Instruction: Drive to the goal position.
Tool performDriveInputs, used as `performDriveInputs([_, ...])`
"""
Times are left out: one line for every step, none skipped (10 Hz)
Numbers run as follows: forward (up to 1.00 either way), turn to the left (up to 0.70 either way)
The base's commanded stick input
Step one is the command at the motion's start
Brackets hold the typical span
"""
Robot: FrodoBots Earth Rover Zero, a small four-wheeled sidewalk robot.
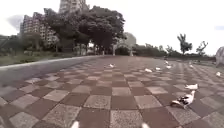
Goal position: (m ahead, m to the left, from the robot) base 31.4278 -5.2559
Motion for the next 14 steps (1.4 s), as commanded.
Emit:
performDriveInputs([0.70,0.00])
performDriveInputs([0.70,0.00])
performDriveInputs([0.70,0.00])
performDriveInputs([0.70,0.00])
performDriveInputs([0.70,0.00])
performDriveInputs([0.70,0.00])
performDriveInputs([0.70,0.00])
performDriveInputs([0.70,0.00])
performDriveInputs([0.70,0.00])
performDriveInputs([0.70,0.00])
performDriveInputs([0.70,0.00])
performDriveInputs([0.70,0.00])
performDriveInputs([0.70,0.00])
performDriveInputs([0.70,0.00])
